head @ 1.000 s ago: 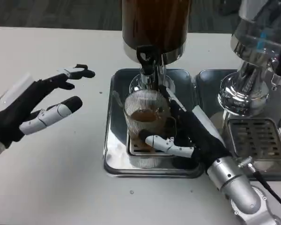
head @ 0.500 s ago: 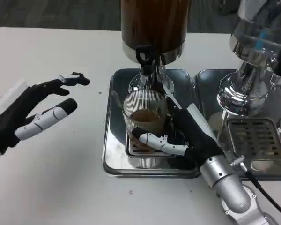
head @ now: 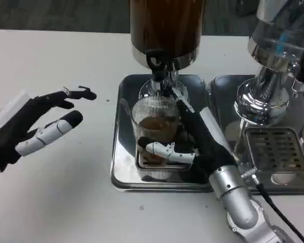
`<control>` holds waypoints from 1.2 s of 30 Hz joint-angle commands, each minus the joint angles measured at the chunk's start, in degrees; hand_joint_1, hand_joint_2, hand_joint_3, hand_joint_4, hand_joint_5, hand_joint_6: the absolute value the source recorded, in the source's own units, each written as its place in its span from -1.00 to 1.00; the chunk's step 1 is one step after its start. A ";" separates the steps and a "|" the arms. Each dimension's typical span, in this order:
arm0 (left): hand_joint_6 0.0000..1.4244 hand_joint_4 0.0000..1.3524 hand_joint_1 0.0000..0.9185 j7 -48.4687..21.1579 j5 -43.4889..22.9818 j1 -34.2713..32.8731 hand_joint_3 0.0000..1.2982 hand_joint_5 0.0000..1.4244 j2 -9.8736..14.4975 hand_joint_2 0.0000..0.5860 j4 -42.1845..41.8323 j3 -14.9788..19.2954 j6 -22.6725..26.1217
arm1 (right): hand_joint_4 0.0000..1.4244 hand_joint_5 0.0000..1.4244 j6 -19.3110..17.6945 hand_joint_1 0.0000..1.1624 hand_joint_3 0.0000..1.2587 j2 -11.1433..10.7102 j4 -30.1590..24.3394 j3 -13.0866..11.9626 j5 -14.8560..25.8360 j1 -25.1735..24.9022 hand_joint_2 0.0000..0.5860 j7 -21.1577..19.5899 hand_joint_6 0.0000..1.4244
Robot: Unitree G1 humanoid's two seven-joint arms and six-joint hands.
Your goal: Grasp the cup under the faucet to collect the drink, then remove the cup.
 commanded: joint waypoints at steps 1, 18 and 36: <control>-0.60 -0.71 -1.00 0.75 0.89 1.13 -0.47 -0.73 0.93 -0.39 -0.61 0.11 0.41 | -0.34 -0.10 -0.41 0.37 -0.58 0.44 1.03 0.87 -1.53 2.66 -0.33 -2.53 0.49; -0.58 -0.70 -1.00 1.44 1.71 1.78 -0.48 -0.72 0.97 -0.30 -1.29 0.01 0.38 | 0.02 0.29 -4.03 0.44 -0.25 1.74 0.80 1.89 -8.12 5.35 -0.32 -21.43 0.81; -0.58 -0.70 -1.00 0.90 1.90 0.37 -0.50 -0.72 0.27 -0.29 -0.49 -0.34 0.53 | 0.08 0.37 -6.63 0.43 -0.17 0.75 -1.04 1.33 -11.23 6.44 -0.27 -32.81 0.89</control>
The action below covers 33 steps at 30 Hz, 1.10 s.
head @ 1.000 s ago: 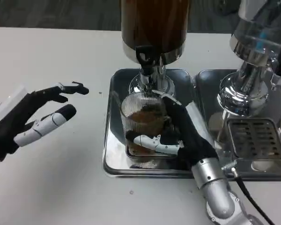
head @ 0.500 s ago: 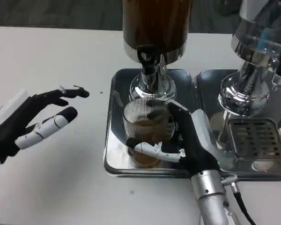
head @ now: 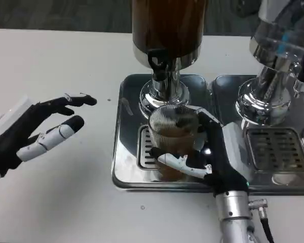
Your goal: Grasp the cup under the faucet to collect the drink, then remove the cup.
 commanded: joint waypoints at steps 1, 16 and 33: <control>-0.58 -0.70 -1.00 -0.06 0.23 -1.01 -0.50 -0.72 0.16 -0.29 0.35 -0.30 0.25 | 0.08 0.38 -2.78 0.43 -0.15 -0.81 -2.59 -0.77 -0.28 0.51 -0.27 -3.57 0.90; -0.58 -0.71 -1.00 -0.38 -0.29 -1.44 -0.51 -0.72 -1.05 -0.28 0.25 -0.62 -0.47 | 0.10 0.42 -2.75 0.42 -0.12 -3.92 -10.75 -3.25 0.03 4.98 -0.21 -4.45 0.92; -0.60 -0.78 -1.00 -2.25 -4.90 2.51 -0.58 -0.75 -1.28 -0.28 -5.77 0.38 -4.60 | 0.13 0.45 -1.32 0.42 -0.07 -5.70 -25.71 -5.35 -0.63 15.10 -0.21 -1.49 0.94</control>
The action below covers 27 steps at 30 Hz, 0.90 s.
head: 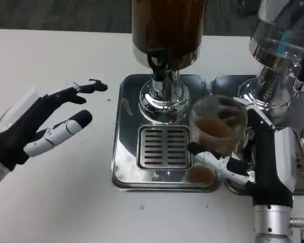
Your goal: Grasp the cup under the faucet to collect the drink, then remove the cup.
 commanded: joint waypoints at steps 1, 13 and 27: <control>-0.60 -0.78 -1.00 -1.32 -2.45 2.99 -0.58 -0.76 0.82 -0.29 -3.09 0.56 -1.84 | 0.13 0.45 -0.71 0.42 -0.07 0.10 -5.06 -0.74 0.17 1.96 -0.21 0.77 0.94; -0.67 -0.88 -1.00 -2.13 -4.01 10.96 -0.66 -0.85 3.11 -0.38 -12.15 0.86 -5.13 | 0.13 0.45 -0.19 0.44 -0.07 -0.59 -16.20 -3.07 0.79 8.76 -0.24 6.11 0.95; -0.89 -1.00 -1.00 -1.86 3.31 15.51 -0.89 -1.00 7.55 -0.48 -19.55 1.11 -12.46 | 0.15 0.48 -0.28 0.45 -0.03 -0.50 -25.40 -5.67 2.51 14.42 -0.26 12.83 0.97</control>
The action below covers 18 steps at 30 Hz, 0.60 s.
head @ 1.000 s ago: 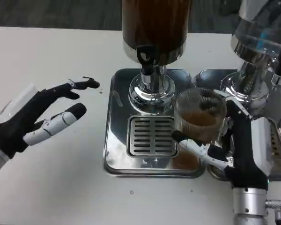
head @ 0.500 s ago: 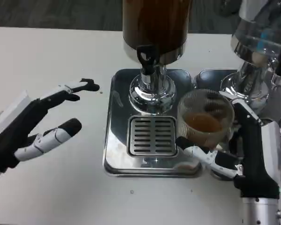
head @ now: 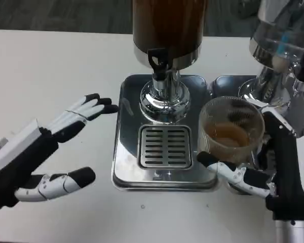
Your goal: Grasp the cup under the faucet to collect the drink, then remove the cup.
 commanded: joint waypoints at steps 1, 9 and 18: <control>-0.90 -1.00 -1.00 -0.17 4.75 0.78 -0.90 -1.00 3.09 -0.48 -2.21 0.59 -3.76 | 0.15 0.48 -1.15 0.45 -0.02 -0.08 -4.42 -1.20 1.60 1.33 -0.26 1.39 0.97; -0.92 -1.00 -1.00 0.75 6.22 1.05 -0.91 -1.00 5.03 -0.48 -3.02 0.10 -5.35 | 0.15 0.48 -1.34 0.45 -0.02 0.00 -8.68 -2.07 1.99 4.15 -0.26 4.15 0.97; -0.94 -1.00 -1.00 0.53 6.11 3.23 -0.93 -1.00 6.65 -0.49 -6.04 -0.59 -6.58 | 0.16 0.49 -1.68 0.45 -0.02 0.09 -11.97 -2.36 3.08 6.43 -0.26 7.29 0.97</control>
